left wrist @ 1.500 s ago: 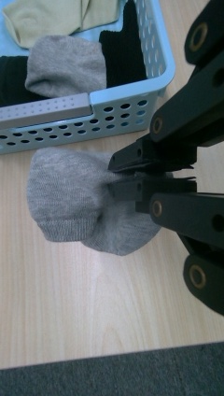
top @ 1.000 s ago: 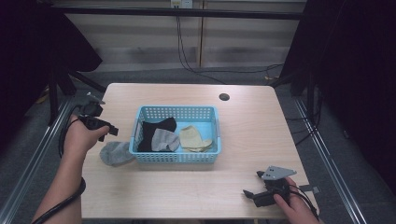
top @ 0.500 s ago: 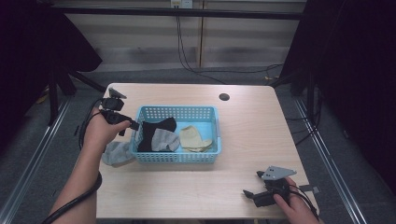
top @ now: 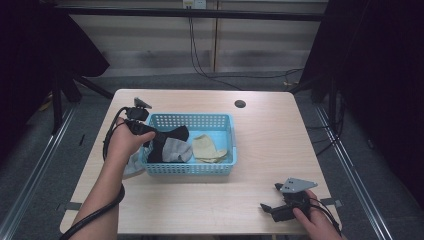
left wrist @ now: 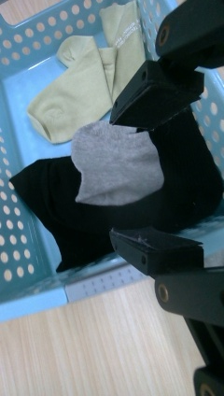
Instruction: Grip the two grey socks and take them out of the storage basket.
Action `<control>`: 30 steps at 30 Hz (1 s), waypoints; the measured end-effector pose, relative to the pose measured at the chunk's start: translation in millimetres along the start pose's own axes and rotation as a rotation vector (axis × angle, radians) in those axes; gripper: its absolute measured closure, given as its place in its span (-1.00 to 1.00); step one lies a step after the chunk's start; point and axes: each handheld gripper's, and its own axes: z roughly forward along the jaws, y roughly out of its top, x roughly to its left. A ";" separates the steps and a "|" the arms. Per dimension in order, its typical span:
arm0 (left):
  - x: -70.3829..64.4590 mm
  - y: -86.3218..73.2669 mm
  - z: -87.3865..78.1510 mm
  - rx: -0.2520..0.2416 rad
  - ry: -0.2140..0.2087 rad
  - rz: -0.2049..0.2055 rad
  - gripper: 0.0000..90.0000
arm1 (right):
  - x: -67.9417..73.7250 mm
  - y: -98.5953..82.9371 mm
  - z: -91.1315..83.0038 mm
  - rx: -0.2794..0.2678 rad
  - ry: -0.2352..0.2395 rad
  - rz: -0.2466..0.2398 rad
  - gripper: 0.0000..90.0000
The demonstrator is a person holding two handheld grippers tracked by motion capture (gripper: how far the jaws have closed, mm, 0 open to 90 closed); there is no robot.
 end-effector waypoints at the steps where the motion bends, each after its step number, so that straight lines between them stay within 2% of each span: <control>1: -1.0 0.1 2.3 0.003 0.000 0.004 -0.18 | -0.1 0.0 0.1 0.000 0.001 -0.001 -0.77; 10: -7.3 -2.7 28.0 0.034 -0.014 -0.002 -0.18 | 0.2 0.0 -0.1 0.002 0.002 0.002 -0.77; 15: -5.8 -4.7 41.9 0.046 -0.008 -0.002 -0.18 | 0.2 0.0 -0.1 0.002 0.001 0.003 -0.77; 20: -5.7 -6.1 54.3 0.060 -0.012 -0.019 -0.18 | 0.2 0.0 -0.1 0.002 0.001 0.002 -0.77; 26: -3.7 -6.3 64.4 0.066 -0.011 -0.037 -0.17 | 0.2 0.0 -0.1 0.002 0.002 0.003 -0.77; 28: -4.9 -5.3 66.6 0.074 0.005 -0.043 -0.15 | 0.2 0.0 -0.1 0.002 0.001 0.003 -0.77; 30: -4.6 -3.7 67.2 0.075 0.003 -0.048 -0.13 | 0.3 0.0 -0.2 0.003 0.001 0.004 -0.77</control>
